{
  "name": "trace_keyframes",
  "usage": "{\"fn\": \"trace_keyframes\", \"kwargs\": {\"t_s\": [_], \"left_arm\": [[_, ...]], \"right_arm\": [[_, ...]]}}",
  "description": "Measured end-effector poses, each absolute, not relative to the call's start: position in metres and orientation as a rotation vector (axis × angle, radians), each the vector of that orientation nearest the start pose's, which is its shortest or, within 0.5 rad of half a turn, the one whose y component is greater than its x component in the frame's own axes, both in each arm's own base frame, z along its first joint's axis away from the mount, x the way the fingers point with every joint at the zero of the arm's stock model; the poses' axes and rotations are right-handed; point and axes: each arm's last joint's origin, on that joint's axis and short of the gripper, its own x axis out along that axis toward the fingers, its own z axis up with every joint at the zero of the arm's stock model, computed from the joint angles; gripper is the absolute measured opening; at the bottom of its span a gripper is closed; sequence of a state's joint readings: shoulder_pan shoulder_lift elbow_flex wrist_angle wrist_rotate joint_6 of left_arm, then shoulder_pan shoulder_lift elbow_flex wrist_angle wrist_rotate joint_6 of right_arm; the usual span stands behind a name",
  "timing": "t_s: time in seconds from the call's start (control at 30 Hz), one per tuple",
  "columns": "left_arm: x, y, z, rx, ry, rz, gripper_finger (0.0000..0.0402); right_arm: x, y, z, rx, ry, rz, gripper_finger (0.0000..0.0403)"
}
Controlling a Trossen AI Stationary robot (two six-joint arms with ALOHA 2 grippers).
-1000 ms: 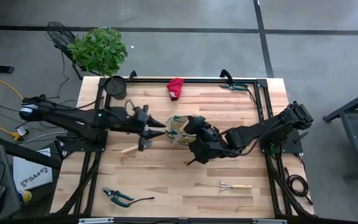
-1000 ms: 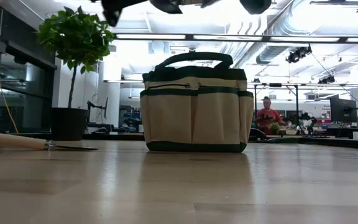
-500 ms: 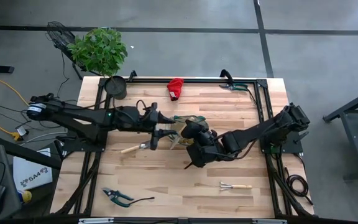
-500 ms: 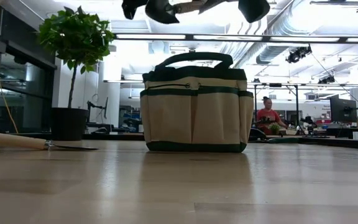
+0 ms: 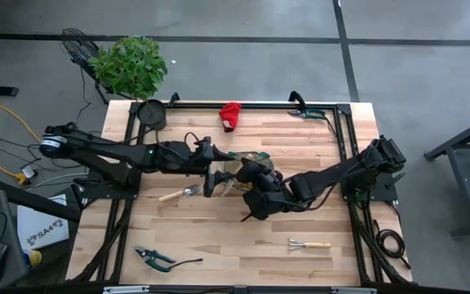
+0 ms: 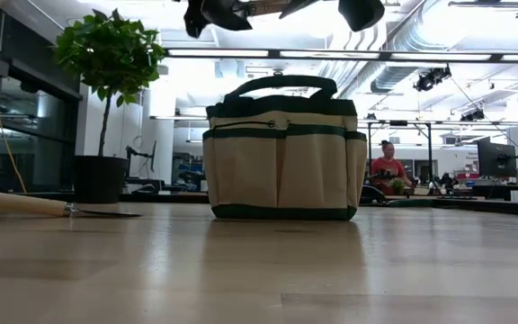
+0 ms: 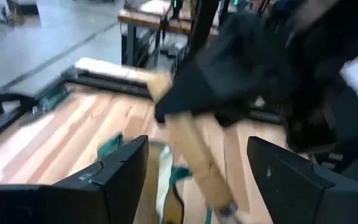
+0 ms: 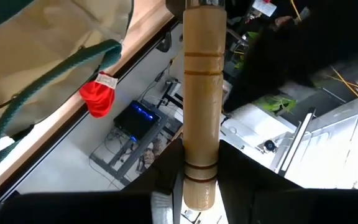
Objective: Pick & Place Garden tools in Gardening bag
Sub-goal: Put the right trowel into the gardening bag
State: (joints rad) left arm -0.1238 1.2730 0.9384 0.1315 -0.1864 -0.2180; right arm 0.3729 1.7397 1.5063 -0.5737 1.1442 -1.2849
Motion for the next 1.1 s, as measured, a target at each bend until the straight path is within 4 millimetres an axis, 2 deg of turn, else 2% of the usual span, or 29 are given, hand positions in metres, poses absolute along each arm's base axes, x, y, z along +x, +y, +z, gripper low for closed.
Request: {"fn": "trace_keyframes", "kwargs": {"t_s": [0.23, 0.6, 0.8, 0.9, 1.1], "left_arm": [[0.3, -0.032, 0.304, -0.19, 0.169, 0.079, 0.0269], [0.301, -0.033, 0.306, -0.224, 0.153, 0.035, 0.0269], [0.306, -0.034, 0.298, -0.225, 0.181, 0.04, 0.0268], [0.308, -0.034, 0.295, -0.234, 0.191, 0.049, 0.0254], [0.308, -0.034, 0.295, -0.234, 0.191, 0.056, 0.0193]], "right_arm": [[0.358, 0.112, 0.31, -1.742, 1.017, -0.24, 0.0066], [0.36, 0.111, 0.31, -1.721, 0.994, -0.235, 0.0066], [0.361, 0.111, 0.31, -1.718, 0.989, -0.231, 0.0066], [0.361, 0.111, 0.309, -1.715, 0.983, -0.215, 0.0066], [0.362, 0.112, 0.309, -1.707, 0.976, -0.213, 0.0066]]}}
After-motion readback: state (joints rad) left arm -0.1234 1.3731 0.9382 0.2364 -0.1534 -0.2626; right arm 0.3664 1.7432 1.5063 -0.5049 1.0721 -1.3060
